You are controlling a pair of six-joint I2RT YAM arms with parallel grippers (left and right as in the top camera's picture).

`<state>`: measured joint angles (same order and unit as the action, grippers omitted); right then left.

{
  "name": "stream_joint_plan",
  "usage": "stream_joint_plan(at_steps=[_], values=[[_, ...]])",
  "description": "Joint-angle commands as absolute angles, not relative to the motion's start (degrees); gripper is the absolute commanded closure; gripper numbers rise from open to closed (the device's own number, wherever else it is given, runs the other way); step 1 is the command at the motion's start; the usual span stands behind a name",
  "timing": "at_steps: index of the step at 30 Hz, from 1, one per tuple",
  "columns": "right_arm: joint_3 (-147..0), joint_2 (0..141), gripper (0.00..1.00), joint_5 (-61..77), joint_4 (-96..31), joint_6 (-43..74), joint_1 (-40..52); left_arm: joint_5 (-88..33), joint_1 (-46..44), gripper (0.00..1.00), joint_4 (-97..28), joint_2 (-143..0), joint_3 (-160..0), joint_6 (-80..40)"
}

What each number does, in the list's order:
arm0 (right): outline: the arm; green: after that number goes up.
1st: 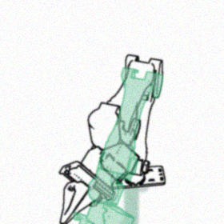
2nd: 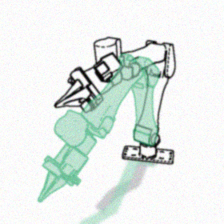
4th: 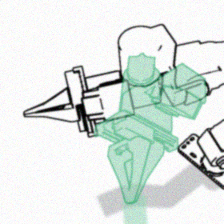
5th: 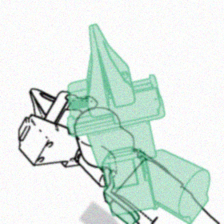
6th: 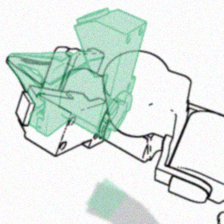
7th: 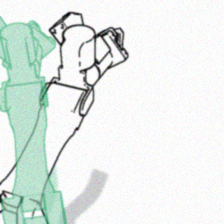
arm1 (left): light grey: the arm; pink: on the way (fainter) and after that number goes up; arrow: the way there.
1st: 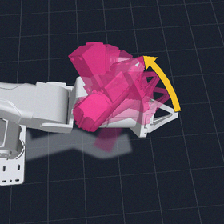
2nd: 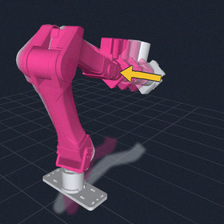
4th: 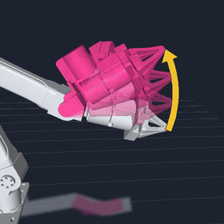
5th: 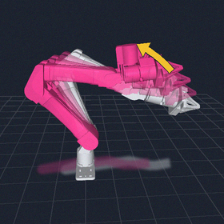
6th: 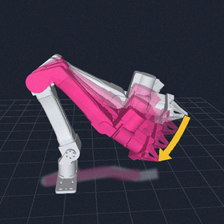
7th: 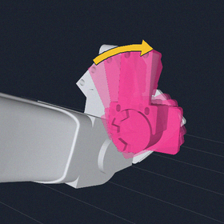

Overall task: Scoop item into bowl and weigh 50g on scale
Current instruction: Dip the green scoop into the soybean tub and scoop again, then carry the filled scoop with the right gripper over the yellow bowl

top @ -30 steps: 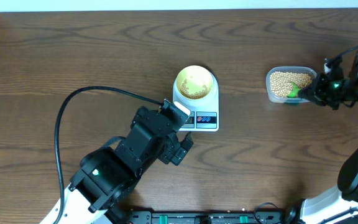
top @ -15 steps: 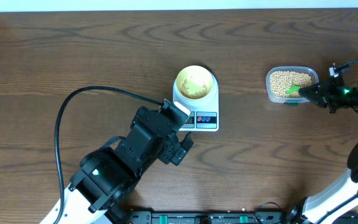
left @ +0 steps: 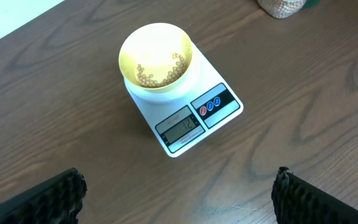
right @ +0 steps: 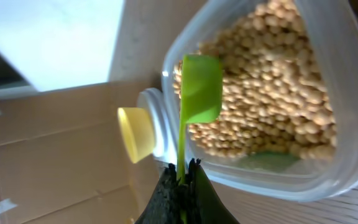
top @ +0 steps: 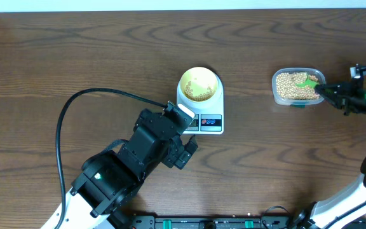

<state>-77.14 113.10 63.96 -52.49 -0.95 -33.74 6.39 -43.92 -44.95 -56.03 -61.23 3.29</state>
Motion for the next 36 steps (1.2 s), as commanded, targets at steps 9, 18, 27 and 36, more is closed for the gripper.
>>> stream_joint_plan(at_steps=[9,18,27,36], values=[[-77.89,113.38,0.99,86.48,-52.73,-2.42,-34.57,7.14,-43.68,0.02,-44.88,-55.72,-62.96,4.08],[-77.89,113.38,0.99,89.52,-52.73,-2.22,-29.91,7.14,-43.68,0.02,-44.88,-55.72,-62.96,4.08],[-77.89,113.38,0.99,89.49,-47.72,0.12,-16.19,7.14,-43.68,0.02,-44.88,-55.72,-62.96,4.08],[-77.89,113.38,0.99,89.49,-23.03,22.39,-5.63,7.14,-43.68,0.02,-44.88,-55.72,-62.96,4.08]])
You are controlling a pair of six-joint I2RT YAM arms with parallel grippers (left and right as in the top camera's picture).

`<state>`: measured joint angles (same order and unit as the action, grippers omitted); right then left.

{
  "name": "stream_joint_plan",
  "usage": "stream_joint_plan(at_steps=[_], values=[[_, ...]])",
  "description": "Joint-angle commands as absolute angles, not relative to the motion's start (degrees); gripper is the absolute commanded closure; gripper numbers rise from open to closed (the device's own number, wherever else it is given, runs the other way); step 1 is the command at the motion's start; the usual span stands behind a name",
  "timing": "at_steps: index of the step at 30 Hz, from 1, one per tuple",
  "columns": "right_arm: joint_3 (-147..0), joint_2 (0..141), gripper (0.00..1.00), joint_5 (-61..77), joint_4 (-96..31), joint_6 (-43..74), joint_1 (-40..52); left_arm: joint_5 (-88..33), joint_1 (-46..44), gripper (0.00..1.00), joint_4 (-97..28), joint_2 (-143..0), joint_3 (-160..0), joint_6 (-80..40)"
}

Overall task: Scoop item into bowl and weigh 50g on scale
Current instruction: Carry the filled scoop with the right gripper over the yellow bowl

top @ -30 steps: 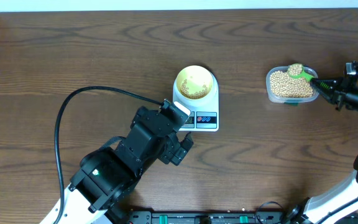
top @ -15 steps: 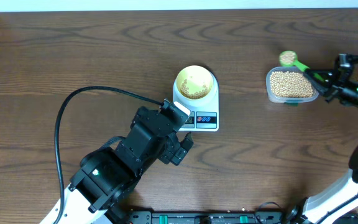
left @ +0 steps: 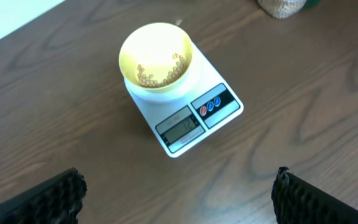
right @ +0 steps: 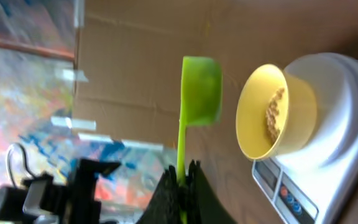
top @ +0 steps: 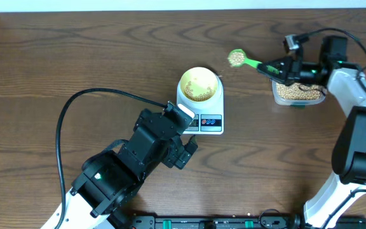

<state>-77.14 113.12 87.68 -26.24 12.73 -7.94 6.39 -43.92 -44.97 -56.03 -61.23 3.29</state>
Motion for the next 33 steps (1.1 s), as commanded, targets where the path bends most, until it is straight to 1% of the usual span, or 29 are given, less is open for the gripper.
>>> stream_joint_plan(at_steps=[1,5,10,15,25,30,33], values=[[-77.89,113.38,0.99,89.49,-21.02,24.27,-4.69,7.14,-43.68,0.02,-44.88,-55.72,-62.96,4.08],[-77.89,113.38,0.99,89.49,-16.49,28.53,-1.52,7.14,-43.68,0.02,-44.88,-55.72,-62.96,4.08],[-77.89,113.38,0.99,89.47,-16.47,28.69,0.86,7.14,-43.68,0.02,-44.88,-55.72,-62.96,4.08],[-77.89,113.38,0.99,88.36,-16.47,28.05,1.39,7.14,-43.68,0.02,-44.88,-55.72,-62.96,4.08],[-77.89,113.38,0.99,79.5,-16.47,26.06,5.65,7.14,-43.68,0.02,-44.88,-55.72,-62.96,4.08],[-77.89,113.38,0.99,76.38,-16.78,25.78,6.15,7.14,-43.68,0.02,-44.88,-55.72,-62.96,4.08],[-77.89,113.38,0.99,73.6,-19.25,23.59,6.2,7.14,-43.68,0.02,-44.88,-55.72,-62.96,4.08]])
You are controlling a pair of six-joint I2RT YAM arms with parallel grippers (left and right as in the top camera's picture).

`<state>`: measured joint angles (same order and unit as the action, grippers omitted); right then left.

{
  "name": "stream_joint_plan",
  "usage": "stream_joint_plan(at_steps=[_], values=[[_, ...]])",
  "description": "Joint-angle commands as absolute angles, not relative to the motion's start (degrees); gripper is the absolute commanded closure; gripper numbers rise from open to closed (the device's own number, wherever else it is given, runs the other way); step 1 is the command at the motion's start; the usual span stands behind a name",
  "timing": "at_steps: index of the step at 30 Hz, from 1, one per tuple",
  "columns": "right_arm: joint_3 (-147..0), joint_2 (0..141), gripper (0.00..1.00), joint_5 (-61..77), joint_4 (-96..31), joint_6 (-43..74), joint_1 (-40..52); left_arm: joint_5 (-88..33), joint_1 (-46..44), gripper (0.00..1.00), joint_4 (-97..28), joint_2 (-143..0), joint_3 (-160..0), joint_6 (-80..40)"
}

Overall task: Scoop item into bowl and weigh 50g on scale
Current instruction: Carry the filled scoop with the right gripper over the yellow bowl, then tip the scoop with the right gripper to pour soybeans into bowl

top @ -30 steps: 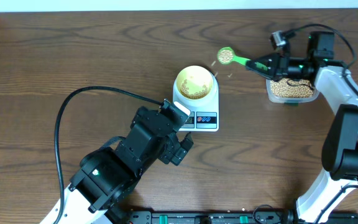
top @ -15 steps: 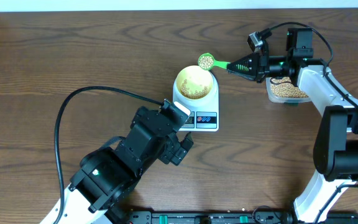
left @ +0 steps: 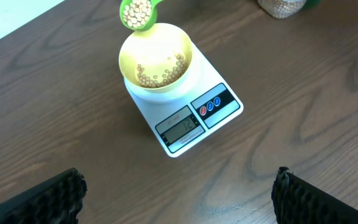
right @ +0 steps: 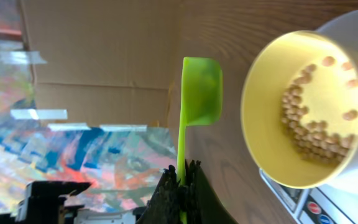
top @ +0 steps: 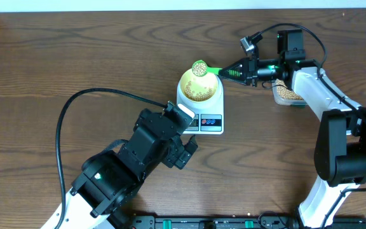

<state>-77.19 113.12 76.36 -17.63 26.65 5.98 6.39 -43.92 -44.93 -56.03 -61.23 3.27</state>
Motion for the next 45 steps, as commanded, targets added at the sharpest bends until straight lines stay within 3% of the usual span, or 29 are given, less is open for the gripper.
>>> stream_joint_plan(at_steps=[1,12,19,45], values=[[-77.89,113.38,0.99,72.07,-21.12,21.96,6.28,7.14,-43.68,0.02,-44.88,-55.72,-62.96,4.08],[-79.07,113.14,0.99,62.7,-31.81,12.36,6.79,7.14,-43.68,0.02,-44.88,-55.72,-62.96,4.08],[-88.71,113.12,0.99,52.42,-46.61,2.76,9.26,7.14,-43.68,0.02,-44.91,-55.72,-62.96,4.08],[-105.41,113.1,0.98,24.16,-61.41,-5.52,18.52,7.14,-43.68,0.02,-44.88,-55.72,-62.96,4.08]])
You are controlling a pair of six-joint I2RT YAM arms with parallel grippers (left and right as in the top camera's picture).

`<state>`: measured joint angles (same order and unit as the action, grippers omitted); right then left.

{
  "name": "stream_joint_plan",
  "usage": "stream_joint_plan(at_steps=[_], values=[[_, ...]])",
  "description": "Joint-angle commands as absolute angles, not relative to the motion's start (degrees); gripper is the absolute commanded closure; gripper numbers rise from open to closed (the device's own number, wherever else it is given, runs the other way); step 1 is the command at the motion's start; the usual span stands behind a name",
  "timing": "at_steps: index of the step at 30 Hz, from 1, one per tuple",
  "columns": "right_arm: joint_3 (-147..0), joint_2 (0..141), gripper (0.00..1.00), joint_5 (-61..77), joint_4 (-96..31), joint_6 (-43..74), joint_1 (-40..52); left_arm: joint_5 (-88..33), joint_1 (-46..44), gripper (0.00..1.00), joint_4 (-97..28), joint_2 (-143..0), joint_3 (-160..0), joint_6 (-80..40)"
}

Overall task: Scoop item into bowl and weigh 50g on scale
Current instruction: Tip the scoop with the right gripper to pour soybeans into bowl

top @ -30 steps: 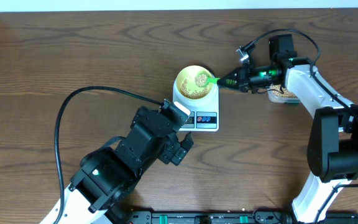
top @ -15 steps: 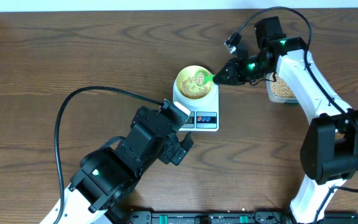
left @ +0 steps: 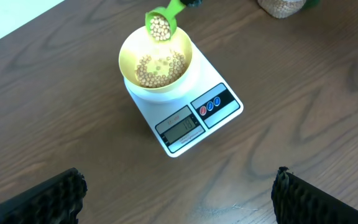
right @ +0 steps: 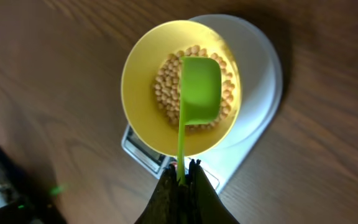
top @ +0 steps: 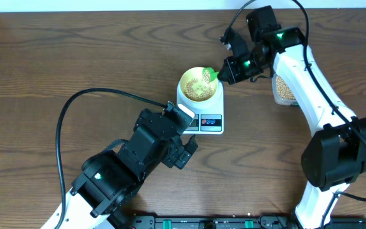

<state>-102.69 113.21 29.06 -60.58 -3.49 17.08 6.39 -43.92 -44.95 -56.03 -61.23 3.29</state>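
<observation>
A yellow bowl (top: 198,84) holding pale beans stands on the white digital scale (top: 210,121). My right gripper (right: 182,169) is shut on the handle of a green scoop (right: 199,90), which is tilted over the bowl with beans still in it (left: 161,27). The scale's display (left: 181,128) shows digits too small to read. A clear tub of beans (top: 283,89) lies right of the scale, partly hidden by the right arm. My left gripper (left: 178,193) hangs open above bare table, in front of the scale.
The left arm's black cable (top: 88,102) loops over the table left of the scale. The right arm (top: 310,70) reaches across the tub from the right. Brown wooden table (top: 56,51) spreads all round.
My right gripper has turned the scoop from level beside the bowl's far rim to tilted over the bowl. More beans lie in the bowl. The left arm has not moved.
The scoop was in the bean tub, held by my right gripper. Then it was loaded in the air between tub and scale, then at the bowl's rim. Now it is tipped over the bowl and the bean pile has grown. The left gripper stayed open throughout.
</observation>
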Motion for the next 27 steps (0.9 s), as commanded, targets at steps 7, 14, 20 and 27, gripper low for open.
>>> stream_joint_plan(at_steps=[7,14,20,27], values=[[-107.2,113.03,0.98,20.75,-63.26,-7.42,21.08,7.14,-43.68,0.02,-44.88,-55.72,-62.96,4.08],[-108.84,112.36,0.98,15.88,-64.71,-8.88,24.03,7.14,-43.68,0.02,-44.88,-55.72,-62.96,4.08],[-108.86,110.56,0.99,11.07,-64.77,-8.91,25.63,7.14,-43.68,0.02,-44.91,-55.72,-62.96,4.08],[-108.86,107.42,0.98,6.92,-64.75,-10.87,27.9,7.14,-43.68,0.02,-44.88,-55.72,-62.96,4.08]])
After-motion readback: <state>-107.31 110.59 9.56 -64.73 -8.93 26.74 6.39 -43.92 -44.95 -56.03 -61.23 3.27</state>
